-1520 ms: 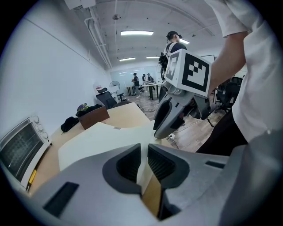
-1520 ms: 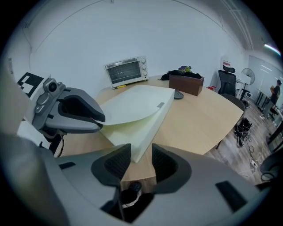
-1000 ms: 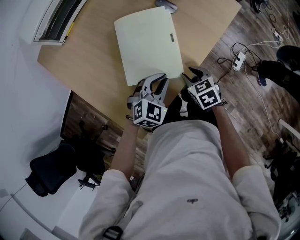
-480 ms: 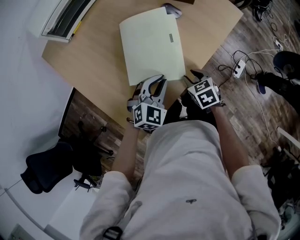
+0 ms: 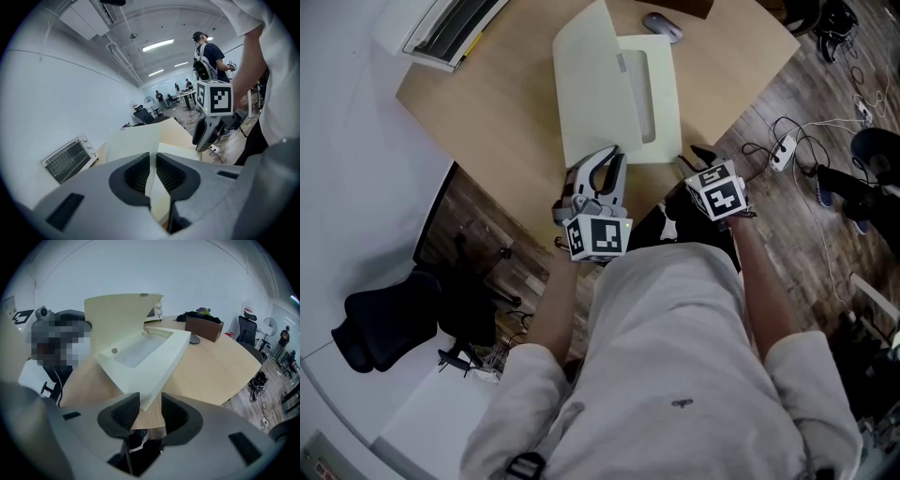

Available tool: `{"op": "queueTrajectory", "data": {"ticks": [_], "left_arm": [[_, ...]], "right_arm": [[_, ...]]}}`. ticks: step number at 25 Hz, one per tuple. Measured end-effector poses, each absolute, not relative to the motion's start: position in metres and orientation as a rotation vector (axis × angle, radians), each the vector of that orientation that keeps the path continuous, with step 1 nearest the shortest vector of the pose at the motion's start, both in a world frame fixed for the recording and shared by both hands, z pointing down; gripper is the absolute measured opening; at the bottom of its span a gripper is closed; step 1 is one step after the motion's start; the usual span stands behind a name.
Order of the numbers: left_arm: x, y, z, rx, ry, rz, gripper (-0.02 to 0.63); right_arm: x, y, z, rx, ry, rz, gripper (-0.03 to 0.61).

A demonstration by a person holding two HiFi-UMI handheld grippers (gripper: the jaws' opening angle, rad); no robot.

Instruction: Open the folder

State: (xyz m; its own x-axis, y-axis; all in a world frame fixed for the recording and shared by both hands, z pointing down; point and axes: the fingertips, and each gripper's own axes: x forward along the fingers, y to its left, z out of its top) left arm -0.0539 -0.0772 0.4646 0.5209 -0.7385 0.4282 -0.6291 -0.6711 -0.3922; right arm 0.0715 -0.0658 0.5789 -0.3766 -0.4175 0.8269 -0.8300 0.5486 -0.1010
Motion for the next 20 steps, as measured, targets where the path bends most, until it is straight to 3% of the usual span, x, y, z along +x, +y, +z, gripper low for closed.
{"op": "queueTrajectory", "data": {"ticks": [20], "left_arm": [[-0.126, -0.101, 0.444, -2.424, 1.580, -0.795, 0.041]], "right_arm": [[0.071, -0.067, 0.581, 0.979, -1.969, 0.667, 0.140]]}}
